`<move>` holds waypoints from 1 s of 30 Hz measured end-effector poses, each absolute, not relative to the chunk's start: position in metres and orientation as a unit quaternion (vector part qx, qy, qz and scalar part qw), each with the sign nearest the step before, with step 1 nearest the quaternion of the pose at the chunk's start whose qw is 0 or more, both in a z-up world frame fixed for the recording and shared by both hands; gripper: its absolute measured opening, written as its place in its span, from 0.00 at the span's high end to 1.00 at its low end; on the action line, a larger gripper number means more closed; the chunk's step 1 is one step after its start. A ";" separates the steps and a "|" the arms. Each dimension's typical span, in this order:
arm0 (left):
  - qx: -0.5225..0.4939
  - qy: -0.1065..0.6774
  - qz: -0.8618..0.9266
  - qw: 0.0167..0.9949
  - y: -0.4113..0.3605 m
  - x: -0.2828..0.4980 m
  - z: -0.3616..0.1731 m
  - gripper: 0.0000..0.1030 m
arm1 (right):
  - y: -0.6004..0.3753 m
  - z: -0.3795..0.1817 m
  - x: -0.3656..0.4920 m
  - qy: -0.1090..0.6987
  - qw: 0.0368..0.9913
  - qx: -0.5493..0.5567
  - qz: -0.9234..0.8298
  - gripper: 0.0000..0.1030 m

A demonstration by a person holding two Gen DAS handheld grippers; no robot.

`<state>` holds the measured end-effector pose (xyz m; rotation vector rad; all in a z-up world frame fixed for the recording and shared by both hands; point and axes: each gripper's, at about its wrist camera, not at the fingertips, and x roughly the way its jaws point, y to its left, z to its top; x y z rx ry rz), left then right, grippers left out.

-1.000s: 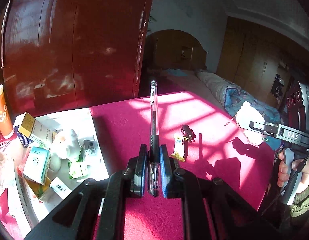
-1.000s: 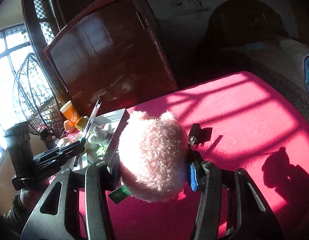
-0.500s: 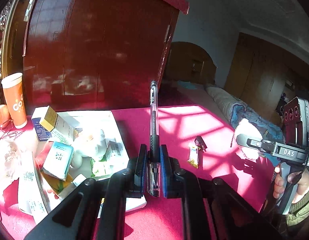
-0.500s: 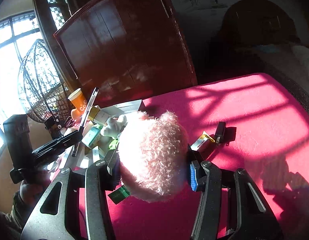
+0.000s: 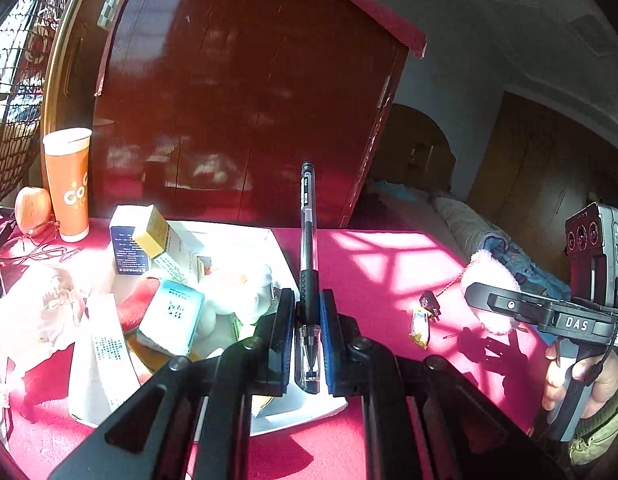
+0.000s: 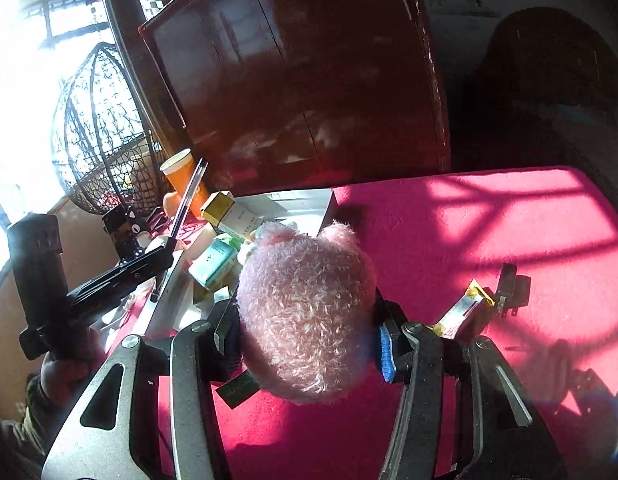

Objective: Organize objects
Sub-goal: 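Carry the black pen and pink puff over the white tray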

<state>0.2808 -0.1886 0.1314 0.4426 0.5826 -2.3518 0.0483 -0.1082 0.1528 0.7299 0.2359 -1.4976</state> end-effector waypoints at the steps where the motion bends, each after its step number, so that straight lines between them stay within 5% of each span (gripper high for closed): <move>1: 0.168 0.224 -0.900 0.335 -0.190 0.283 0.131 0.90 | -0.112 0.152 0.052 0.107 0.668 0.324 -0.661 0.50; 30: 0.171 0.320 -0.841 0.401 -0.267 0.326 0.084 0.89 | -0.272 0.129 0.141 0.174 0.694 0.340 -0.610 0.50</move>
